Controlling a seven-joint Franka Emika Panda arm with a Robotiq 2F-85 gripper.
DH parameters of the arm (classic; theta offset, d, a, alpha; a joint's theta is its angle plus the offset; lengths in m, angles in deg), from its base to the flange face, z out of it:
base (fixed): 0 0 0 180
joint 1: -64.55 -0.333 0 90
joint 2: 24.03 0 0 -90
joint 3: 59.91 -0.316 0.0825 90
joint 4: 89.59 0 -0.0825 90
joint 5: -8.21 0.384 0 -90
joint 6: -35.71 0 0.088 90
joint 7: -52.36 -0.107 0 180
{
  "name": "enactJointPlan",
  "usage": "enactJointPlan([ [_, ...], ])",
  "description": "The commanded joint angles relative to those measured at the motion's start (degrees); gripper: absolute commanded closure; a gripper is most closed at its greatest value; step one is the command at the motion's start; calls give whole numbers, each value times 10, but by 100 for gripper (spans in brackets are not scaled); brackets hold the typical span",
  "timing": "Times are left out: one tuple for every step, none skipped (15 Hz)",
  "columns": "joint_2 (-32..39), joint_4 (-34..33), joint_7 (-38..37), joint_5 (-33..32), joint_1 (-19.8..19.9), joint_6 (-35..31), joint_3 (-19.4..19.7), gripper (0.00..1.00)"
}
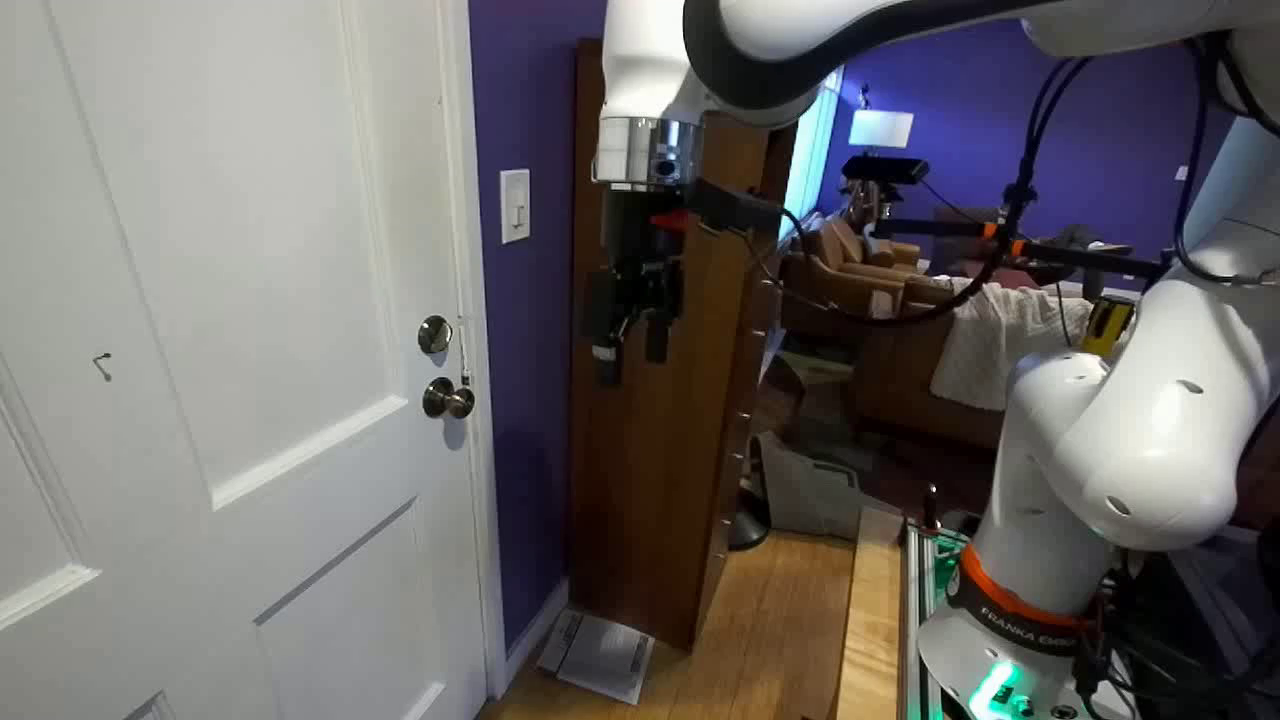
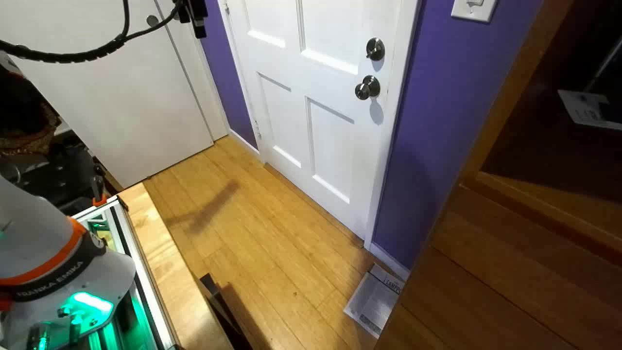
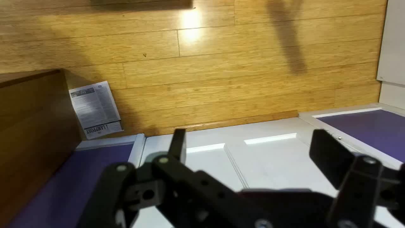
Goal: Turn the lock in an anticlockwise direction
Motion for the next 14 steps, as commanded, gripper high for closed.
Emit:
enactJointPlan([
  [0, -1, 0, 0, 1, 2, -1, 0],
  [0, -1, 0, 0, 1, 2, -1, 0],
  [0, -1, 0, 0, 1, 2, -1, 0],
  [0, -1, 0, 0, 1, 2, -1, 0],
  [0, -1, 0, 0, 1, 2, -1, 0],
  [0, -1, 0, 0, 1, 2, -1, 0],
  [0, -1, 0, 0, 1, 2, -1, 0],
  [0, -1, 0, 0, 1, 2, -1, 0],
  [0, -1, 0, 0, 1, 2, -1, 0],
  [0, -1, 0, 0, 1, 2, -1, 0],
  [5, -5, 18, 9, 2, 3, 9, 0],
  [10, -8, 40, 10, 7, -7, 22, 0],
  [14, -10, 54, 13, 10, -10, 31, 0],
  [18, -13, 76, 11, 17, -17, 45, 0],
])
